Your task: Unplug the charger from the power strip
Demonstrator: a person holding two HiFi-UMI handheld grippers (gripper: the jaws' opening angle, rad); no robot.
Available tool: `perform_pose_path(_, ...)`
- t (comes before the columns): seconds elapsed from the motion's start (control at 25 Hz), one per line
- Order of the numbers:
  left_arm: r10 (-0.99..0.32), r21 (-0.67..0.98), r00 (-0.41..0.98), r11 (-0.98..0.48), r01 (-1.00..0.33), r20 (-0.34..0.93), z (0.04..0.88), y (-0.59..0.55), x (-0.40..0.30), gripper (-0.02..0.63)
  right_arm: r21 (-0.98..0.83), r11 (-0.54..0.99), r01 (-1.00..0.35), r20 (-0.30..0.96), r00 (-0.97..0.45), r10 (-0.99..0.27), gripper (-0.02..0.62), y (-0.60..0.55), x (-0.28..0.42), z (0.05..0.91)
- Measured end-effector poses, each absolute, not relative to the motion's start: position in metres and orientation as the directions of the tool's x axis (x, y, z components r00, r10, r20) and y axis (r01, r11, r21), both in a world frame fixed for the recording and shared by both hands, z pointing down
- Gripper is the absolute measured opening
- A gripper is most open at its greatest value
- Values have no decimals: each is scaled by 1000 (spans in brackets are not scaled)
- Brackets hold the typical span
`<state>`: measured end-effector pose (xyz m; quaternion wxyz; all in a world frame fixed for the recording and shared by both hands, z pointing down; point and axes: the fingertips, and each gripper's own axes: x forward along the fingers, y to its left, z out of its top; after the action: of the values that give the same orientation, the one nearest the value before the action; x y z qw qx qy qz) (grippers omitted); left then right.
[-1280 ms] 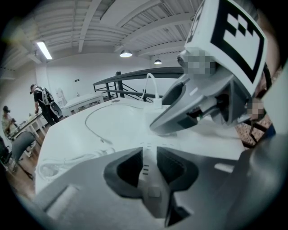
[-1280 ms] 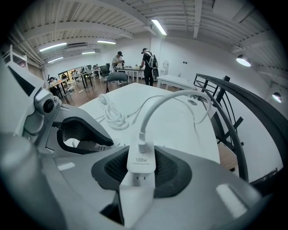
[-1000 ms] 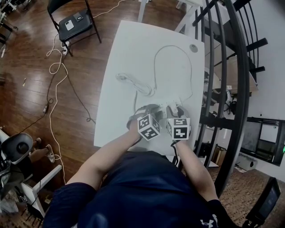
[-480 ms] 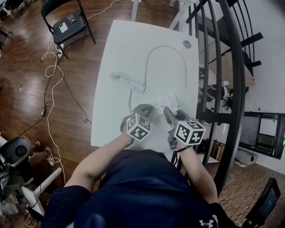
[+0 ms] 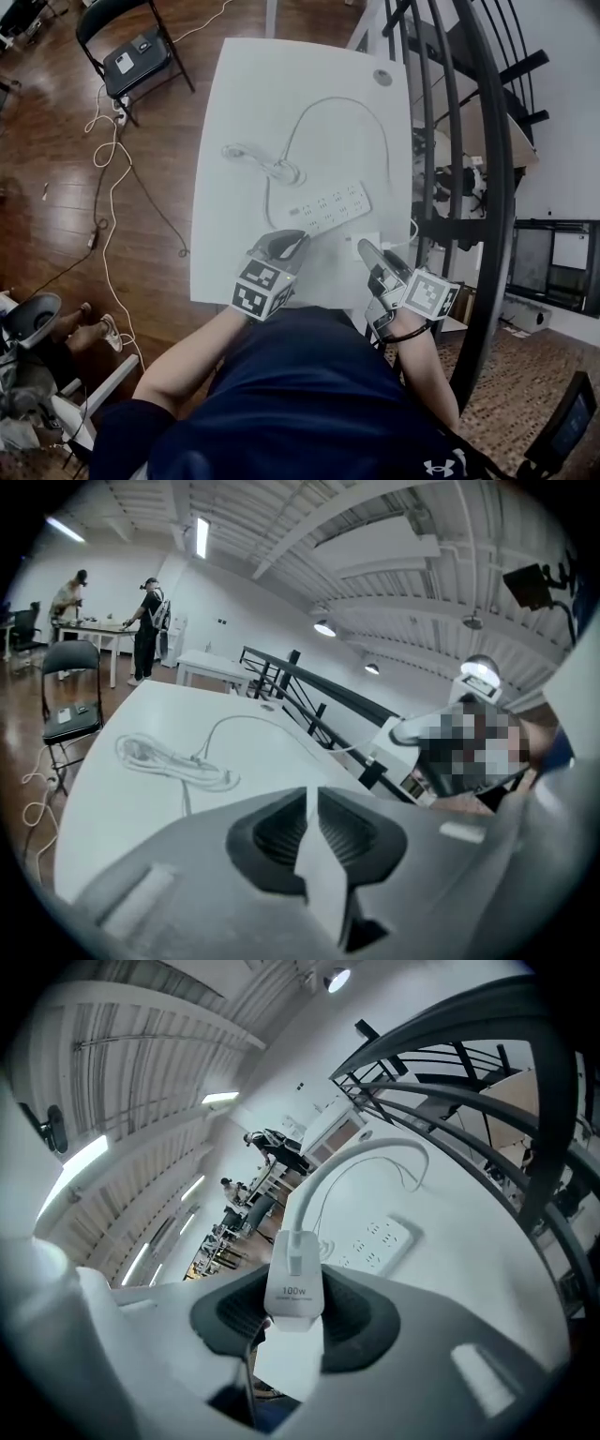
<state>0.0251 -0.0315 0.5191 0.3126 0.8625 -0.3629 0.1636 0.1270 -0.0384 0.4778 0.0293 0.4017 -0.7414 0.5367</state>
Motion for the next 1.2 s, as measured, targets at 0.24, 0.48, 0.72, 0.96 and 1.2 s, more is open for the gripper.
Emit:
perform_pose_path(0.24,-498,432,701,-556,-710,510,520,-11,28,38,-772,86,-630,508,-693,-512,143,-7,126,497)
perform_pose_path(0.48,-487,417,707,-579,-701,513,525,-9,36,38,-750,64,-658,567,-690,-449,143,7,128,533)
perform_pose_path(0.72,-448,435,728,-594,-676,519,526,-2,45,38,-696,44,-717,644,-650,-403,143,20,144,584)
perform_pose_path(0.96,-439,413,714,-601,-685,546,538,4,42,38,-690,44,-722,643,-640,-421,144,26,153,614)
perform_pose_path(1.2,-411,436,726,-601,-671,552,538,12,44,38,-661,29,-750,670,-606,-429,144,33,162,633)
